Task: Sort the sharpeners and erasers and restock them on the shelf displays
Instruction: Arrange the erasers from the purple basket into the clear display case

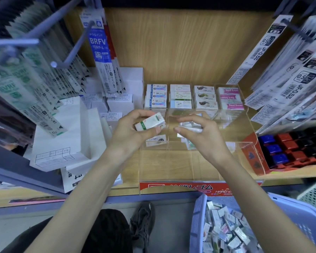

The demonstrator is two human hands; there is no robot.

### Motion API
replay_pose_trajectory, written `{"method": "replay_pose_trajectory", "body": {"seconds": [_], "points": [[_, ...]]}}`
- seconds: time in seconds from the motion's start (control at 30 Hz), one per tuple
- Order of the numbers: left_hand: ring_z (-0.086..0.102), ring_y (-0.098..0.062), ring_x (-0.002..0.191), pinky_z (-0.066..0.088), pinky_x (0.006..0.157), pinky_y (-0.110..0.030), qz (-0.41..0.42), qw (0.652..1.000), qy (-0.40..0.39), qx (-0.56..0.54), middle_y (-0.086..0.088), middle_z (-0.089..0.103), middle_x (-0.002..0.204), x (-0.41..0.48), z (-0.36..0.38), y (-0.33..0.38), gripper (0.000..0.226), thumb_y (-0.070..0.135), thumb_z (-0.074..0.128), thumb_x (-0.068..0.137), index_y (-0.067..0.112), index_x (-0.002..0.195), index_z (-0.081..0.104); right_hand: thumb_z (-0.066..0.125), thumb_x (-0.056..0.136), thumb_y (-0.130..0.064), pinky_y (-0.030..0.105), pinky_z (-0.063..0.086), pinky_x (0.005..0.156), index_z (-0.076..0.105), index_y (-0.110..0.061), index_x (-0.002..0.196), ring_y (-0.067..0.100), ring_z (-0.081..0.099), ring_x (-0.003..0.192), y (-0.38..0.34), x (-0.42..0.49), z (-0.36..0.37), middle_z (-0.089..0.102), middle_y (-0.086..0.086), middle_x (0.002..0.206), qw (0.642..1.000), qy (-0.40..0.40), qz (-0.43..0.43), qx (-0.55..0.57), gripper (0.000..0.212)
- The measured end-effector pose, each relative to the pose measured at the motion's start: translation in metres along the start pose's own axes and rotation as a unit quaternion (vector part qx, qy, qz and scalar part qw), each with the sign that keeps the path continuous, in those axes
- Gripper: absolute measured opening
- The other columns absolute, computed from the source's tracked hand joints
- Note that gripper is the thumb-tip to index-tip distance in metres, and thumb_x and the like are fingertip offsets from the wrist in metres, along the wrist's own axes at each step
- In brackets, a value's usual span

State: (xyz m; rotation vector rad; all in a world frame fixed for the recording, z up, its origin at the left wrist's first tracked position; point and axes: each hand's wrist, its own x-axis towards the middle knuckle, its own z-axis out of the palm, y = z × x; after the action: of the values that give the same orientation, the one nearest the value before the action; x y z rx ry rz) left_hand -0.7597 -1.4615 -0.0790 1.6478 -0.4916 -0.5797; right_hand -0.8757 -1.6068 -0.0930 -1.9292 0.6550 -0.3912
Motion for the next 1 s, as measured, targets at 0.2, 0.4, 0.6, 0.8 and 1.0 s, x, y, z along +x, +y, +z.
{"method": "replay_pose_trajectory", "body": {"seconds": [0.2, 0.4, 0.6, 0.8, 1.0], "points": [[0.063, -0.002, 0.088, 0.051, 0.08, -0.016, 0.043, 0.997, -0.041, 0.046, 0.006, 0.067, 0.101, -0.005, 0.007, 0.004, 0.024, 0.011, 0.071, 0.079, 0.027, 0.097, 0.067, 0.073, 0.078, -0.027, -0.001, 0.033, 0.083, 0.069, -0.033, 0.09, -0.007, 0.052, 0.107, -0.002, -0.016, -0.012, 0.064, -0.006, 0.111, 0.998, 0.023, 0.003, 0.053, 0.014], [0.054, -0.001, 0.056, 0.041, 0.054, -0.016, -0.037, 0.995, -0.063, -0.061, 0.008, 0.069, 0.068, -0.006, 0.011, 0.001, 0.019, 0.02, 0.045, 0.098, 0.018, 0.101, 0.064, 0.071, 0.081, -0.02, -0.004, 0.035, 0.072, 0.071, -0.019, 0.091, -0.019, 0.053, 0.089, 0.01, -0.033, -0.01, 0.067, -0.006, 0.108, 0.991, 0.061, 0.043, 0.114, 0.01], [0.055, -0.006, 0.066, 0.041, 0.057, -0.016, -0.079, 0.989, -0.096, -0.076, 0.0, 0.061, 0.1, -0.003, 0.014, -0.003, 0.024, 0.015, 0.052, 0.094, 0.016, 0.117, 0.06, 0.072, 0.08, -0.018, -0.005, 0.034, 0.07, 0.068, -0.029, 0.099, -0.02, 0.05, 0.088, 0.005, -0.04, -0.012, 0.059, 0.005, 0.117, 0.995, 0.044, 0.027, 0.083, 0.023], [0.051, 0.0, 0.11, 0.035, 0.101, -0.014, 0.094, 0.967, -0.164, 0.17, 0.0, 0.057, 0.12, -0.005, 0.016, -0.013, 0.04, 0.012, 0.066, 0.085, 0.033, 0.117, 0.055, 0.072, 0.08, -0.023, -0.008, 0.028, 0.079, 0.055, -0.046, 0.113, -0.026, 0.041, 0.099, 0.001, -0.036, -0.012, 0.051, -0.004, 0.114, 0.999, -0.013, -0.041, -0.026, 0.044], [0.052, 0.005, 0.09, 0.037, 0.077, -0.001, 0.115, 0.961, -0.112, 0.226, 0.007, 0.058, 0.107, -0.005, 0.031, -0.011, 0.046, 0.013, 0.071, 0.081, 0.025, 0.123, 0.055, 0.072, 0.081, -0.025, 0.012, 0.039, 0.076, 0.063, -0.036, 0.113, 0.0, 0.049, 0.093, 0.005, -0.028, -0.019, 0.046, -0.009, 0.101, 0.991, 0.023, -0.057, -0.121, 0.035]]}}
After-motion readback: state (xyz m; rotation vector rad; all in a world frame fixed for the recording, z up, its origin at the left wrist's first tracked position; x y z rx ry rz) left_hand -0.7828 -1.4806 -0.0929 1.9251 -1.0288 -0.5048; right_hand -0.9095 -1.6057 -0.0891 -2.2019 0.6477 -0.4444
